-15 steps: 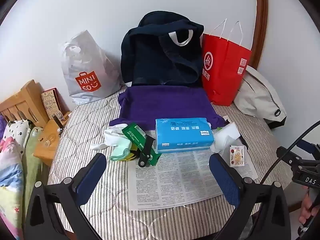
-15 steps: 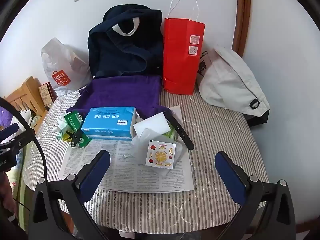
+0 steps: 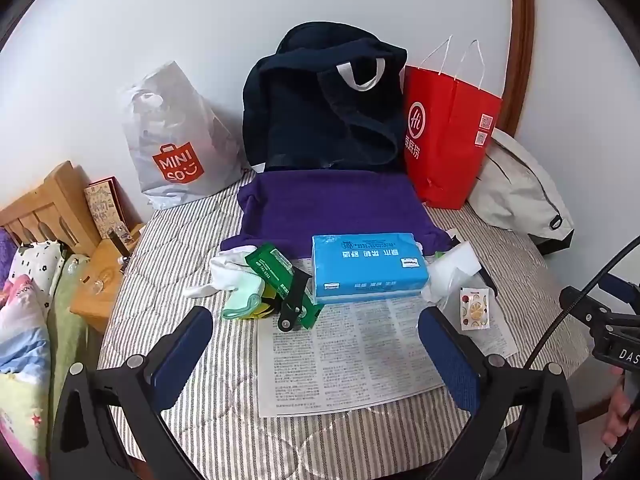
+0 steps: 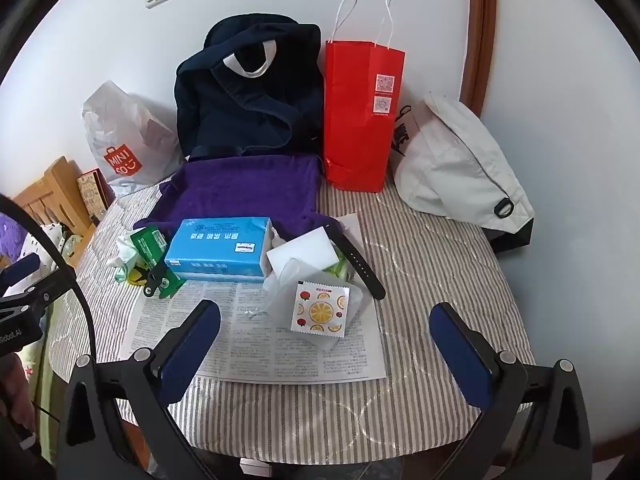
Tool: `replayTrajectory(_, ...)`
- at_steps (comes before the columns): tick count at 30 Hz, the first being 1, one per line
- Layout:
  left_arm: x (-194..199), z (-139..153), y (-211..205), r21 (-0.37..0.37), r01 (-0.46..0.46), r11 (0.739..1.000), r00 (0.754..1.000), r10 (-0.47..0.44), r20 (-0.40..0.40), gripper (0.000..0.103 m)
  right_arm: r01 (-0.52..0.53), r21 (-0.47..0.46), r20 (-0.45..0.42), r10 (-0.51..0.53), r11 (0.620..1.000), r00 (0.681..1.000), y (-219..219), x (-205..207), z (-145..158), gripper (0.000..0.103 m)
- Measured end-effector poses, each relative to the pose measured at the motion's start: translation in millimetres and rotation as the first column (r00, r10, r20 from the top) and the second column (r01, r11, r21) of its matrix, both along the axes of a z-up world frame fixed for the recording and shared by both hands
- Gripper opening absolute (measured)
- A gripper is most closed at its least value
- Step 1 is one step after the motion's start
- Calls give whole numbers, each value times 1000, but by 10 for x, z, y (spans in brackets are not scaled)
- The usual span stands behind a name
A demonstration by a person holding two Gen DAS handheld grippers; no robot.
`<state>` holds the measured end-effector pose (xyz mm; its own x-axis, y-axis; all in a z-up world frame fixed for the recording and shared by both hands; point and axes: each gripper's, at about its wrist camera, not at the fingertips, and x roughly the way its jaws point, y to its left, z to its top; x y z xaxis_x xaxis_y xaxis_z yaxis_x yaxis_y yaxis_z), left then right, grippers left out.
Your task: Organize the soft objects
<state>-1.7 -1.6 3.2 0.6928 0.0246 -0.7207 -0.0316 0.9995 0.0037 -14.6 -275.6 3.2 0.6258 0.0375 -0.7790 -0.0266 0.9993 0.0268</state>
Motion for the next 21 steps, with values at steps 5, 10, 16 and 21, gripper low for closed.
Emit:
replayTrajectory(5,-27,-18,-10,5,-1,1000,1000,1,4,103,1,0,1,-1,1000,1000,-4,-15,-4,103)
replayTrajectory(10,-34,-13,-23,9,3,1000,1000,-3,4,103,1,1,5,-1,1000,1000,-10,-21,1,103)
replayTrajectory(16,-35,-2,-30,9,6,1000,1000,-6,4,103,0,-2,5,0,1000,1000,-6,-30,9,103)
replayTrajectory(21,-46,-1,-35,10,5,1000,1000,-5,5,103,-1,-1,3,1,1000,1000,0,-33,10,103)
